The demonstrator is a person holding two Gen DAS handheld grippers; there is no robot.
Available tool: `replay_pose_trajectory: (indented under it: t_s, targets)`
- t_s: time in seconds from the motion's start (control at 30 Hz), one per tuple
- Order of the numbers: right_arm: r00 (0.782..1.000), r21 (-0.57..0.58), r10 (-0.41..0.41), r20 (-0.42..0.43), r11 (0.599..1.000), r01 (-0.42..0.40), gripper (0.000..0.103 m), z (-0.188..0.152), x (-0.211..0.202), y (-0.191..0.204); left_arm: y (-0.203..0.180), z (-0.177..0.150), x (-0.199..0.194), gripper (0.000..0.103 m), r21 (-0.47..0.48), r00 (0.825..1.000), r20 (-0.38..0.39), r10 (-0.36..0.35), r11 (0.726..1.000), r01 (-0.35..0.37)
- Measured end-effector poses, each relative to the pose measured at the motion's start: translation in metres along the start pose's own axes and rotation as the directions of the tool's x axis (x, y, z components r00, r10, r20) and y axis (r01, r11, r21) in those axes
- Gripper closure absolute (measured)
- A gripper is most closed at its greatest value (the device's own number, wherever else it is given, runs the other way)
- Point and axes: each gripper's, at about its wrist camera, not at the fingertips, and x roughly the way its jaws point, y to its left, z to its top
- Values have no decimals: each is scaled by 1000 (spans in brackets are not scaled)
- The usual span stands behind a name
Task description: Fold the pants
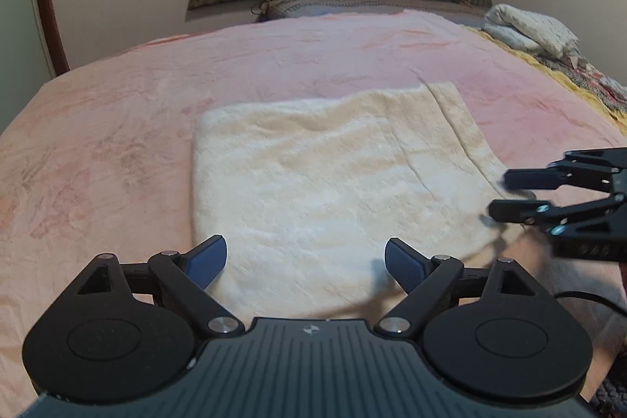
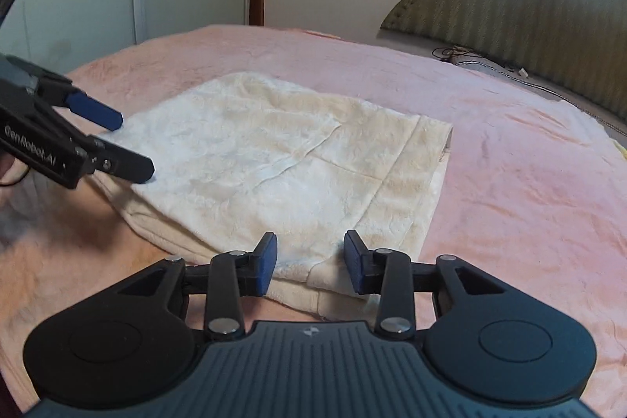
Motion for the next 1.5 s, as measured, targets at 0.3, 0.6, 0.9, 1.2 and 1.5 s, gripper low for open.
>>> replay_pose_trajectory:
  t_s: [0.3, 0.6, 0.9, 1.2, 1.5]
  targets:
    - [986, 466, 160, 49, 869, -165, 22, -11, -1, -116, 104, 21, 45, 12, -377, 982, -87, -165, 918, 121]
    - [901, 554, 431, 54, 738, -386, 21, -21, 35, -136, 127, 25, 90, 10, -510, 926, -87, -368, 815, 276]
    - [883, 549, 468, 45, 726, -413, 53, -13, 60, -126, 98, 41, 107, 27, -498, 926, -77, -369, 819, 285]
    - [903, 464, 419, 98, 783, -414, 78, -8, 21, -105, 77, 36, 68, 87, -357, 984, -16, -177, 920, 160]
    - [931, 209, 349, 106, 908, -364, 81, 56, 17, -62, 98, 84, 48, 91, -292, 994, 109, -16, 955, 47]
